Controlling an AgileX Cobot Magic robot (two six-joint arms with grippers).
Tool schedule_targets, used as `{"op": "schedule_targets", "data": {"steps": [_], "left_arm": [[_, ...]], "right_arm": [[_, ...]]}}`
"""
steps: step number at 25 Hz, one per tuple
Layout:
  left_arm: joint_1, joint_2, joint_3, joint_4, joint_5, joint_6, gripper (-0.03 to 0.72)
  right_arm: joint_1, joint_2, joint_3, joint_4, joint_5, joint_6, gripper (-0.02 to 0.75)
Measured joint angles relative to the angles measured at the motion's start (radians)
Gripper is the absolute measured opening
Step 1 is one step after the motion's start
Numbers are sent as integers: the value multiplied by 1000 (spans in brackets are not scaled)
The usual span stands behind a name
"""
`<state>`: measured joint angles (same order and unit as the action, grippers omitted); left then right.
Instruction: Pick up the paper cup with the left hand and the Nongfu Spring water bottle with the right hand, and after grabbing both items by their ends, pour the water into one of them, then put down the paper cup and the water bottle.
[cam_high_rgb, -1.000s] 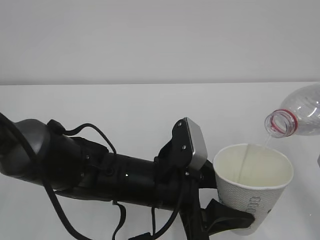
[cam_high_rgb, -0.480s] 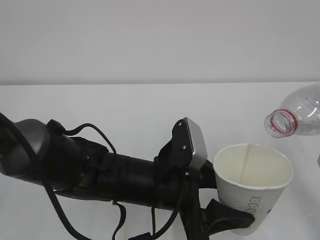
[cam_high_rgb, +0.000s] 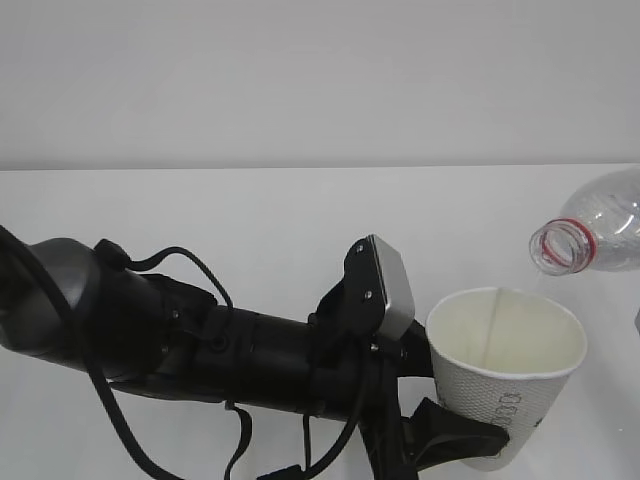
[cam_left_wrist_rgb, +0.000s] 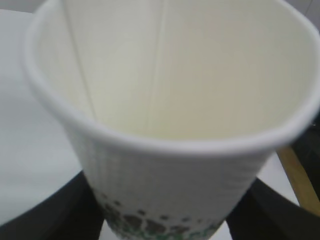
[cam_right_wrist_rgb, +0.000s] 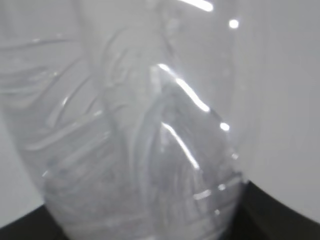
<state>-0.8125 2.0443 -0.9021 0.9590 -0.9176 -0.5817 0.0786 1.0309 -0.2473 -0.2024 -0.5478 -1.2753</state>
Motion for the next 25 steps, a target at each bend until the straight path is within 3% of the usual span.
{"op": "schedule_targets", "data": {"steps": [9, 11, 15, 25], "left_arm": [[0, 0, 0, 0, 0, 0, 499], [0, 0, 0, 2, 0, -2, 558], [0, 0, 0, 2, 0, -2, 503], [0, 0, 0, 2, 0, -2, 504]], "right_arm": [[0, 0, 0, 0, 0, 0, 422], [0, 0, 0, 0, 0, 0, 422], [0, 0, 0, 0, 0, 0, 422], [0, 0, 0, 0, -2, 0, 422]]}}
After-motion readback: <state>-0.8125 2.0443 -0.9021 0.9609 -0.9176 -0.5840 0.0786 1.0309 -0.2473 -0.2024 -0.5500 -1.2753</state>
